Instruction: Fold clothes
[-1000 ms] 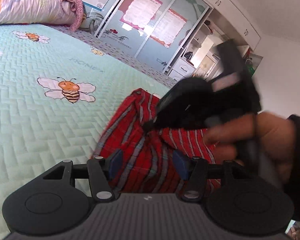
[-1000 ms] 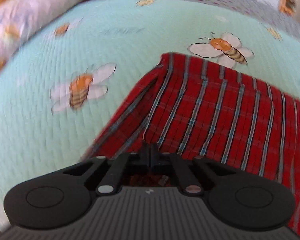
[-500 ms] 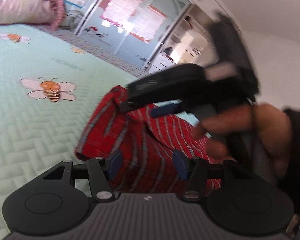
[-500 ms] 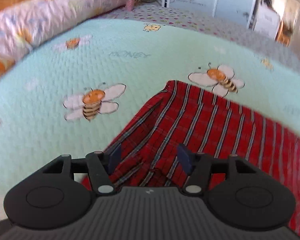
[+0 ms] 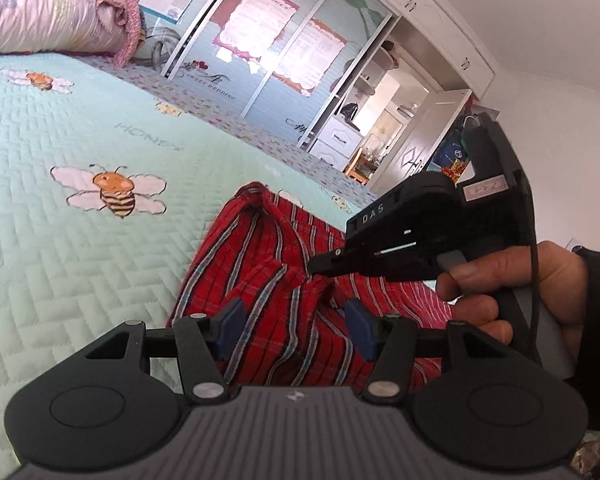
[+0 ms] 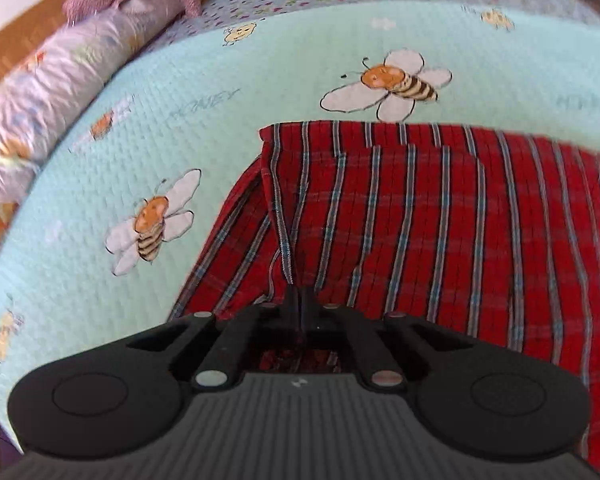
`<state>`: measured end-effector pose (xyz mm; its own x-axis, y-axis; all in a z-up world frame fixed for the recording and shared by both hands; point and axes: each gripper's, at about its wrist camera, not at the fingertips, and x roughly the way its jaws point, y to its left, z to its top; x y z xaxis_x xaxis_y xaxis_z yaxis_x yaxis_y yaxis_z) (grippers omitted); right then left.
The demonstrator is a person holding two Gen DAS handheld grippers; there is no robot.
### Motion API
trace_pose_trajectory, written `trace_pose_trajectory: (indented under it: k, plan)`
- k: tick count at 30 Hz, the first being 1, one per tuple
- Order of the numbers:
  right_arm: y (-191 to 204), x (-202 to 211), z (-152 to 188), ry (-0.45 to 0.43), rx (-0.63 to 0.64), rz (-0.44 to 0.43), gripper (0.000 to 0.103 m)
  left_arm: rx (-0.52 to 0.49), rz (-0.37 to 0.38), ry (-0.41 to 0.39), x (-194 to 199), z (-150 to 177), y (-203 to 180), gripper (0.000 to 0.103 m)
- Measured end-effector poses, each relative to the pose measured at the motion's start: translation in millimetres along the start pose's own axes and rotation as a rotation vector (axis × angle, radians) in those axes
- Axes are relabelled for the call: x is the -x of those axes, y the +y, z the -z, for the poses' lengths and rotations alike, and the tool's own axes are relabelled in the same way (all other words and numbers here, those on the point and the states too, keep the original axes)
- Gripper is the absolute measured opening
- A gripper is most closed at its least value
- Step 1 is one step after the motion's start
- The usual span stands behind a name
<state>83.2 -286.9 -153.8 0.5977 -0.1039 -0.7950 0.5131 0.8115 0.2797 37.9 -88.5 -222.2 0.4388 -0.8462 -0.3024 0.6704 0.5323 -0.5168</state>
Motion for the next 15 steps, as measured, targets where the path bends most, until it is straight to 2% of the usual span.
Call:
trace_pose_trajectory:
  k: [2, 4, 6, 9, 11, 13, 15]
  plan:
    - [3, 3, 0, -0.016, 0.011, -0.003, 0.002, 0.002, -0.006, -0.002, -2, 0, 0, 0.058]
    - [15, 7, 0, -0.052, 0.055, 0.000, 0.007, 0.010, -0.008, 0.002, -4, 0, 2, 0.058]
    - [33, 13, -2, -0.068, 0.126, -0.011, 0.013, 0.008, -0.010, 0.003, -4, 1, 1, 0.058]
    - [60, 20, -3, -0.091, 0.231, -0.026, 0.015, 0.005, -0.005, 0.007, -4, 2, 0, 0.058]
    - [71, 9, -4, -0.033, 0.269, 0.000, 0.015, 0.001, -0.002, 0.010, -4, 2, -1, 0.058]
    - [73, -14, -7, 0.066, 0.282, 0.070, 0.017, 0.000, -0.002, 0.013, -3, 3, 0, 0.058]
    - [65, -32, -8, 0.139, 0.253, 0.111, 0.018, 0.007, -0.003, 0.015, -2, 2, 1, 0.058]
